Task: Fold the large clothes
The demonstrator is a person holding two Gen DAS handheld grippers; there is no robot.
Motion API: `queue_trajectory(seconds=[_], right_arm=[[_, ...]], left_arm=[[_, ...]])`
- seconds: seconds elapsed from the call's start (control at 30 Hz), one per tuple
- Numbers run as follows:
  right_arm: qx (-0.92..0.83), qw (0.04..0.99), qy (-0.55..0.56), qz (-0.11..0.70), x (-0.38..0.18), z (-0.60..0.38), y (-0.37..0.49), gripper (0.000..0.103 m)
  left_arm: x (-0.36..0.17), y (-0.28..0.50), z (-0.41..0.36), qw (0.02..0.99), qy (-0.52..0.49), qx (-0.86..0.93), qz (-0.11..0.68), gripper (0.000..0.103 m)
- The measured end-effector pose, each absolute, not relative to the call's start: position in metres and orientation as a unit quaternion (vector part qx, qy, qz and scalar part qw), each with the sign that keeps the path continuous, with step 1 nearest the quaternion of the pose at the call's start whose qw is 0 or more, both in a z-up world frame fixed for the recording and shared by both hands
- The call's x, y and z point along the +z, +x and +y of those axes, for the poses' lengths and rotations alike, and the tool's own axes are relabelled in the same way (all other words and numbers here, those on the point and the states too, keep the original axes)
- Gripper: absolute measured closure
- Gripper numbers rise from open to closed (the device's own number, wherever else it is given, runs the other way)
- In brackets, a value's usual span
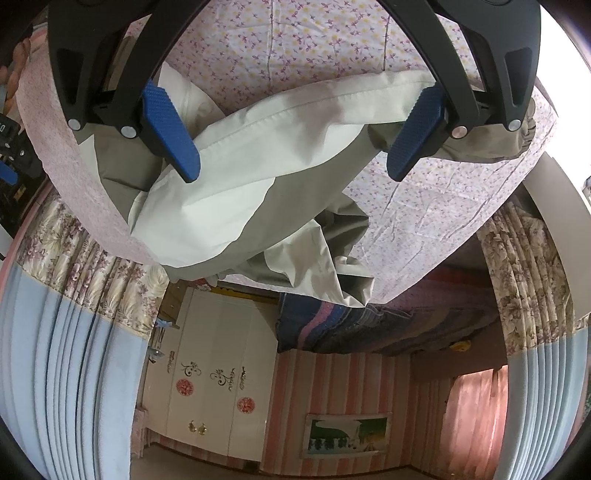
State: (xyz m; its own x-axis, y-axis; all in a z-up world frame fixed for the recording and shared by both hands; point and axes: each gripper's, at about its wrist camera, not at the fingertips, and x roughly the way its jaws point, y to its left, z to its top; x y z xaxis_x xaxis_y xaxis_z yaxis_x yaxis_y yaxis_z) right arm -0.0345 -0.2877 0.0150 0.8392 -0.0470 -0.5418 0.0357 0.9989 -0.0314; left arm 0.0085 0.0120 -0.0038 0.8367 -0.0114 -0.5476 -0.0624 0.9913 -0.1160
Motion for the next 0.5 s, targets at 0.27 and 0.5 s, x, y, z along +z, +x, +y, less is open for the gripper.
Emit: queue_trajectory(seconds=[0.27, 0.5], right_arm=[[-0.015, 0.958, -0.010, 0.285, 0.0158, -0.2871, -0.0320, 0.002], [-0.020, 0.960, -0.013, 0.281, 0.0165, -0.2866, -0.0311, 0.002]], left_arm=[[-0.0043, 0.0088, 0.0150, 0.956, -0.066, 0.015, 0.286, 0.003], [-0.0040, 0.0089, 0.0143, 0.956, -0.067, 0.016, 0.286, 0.003]])
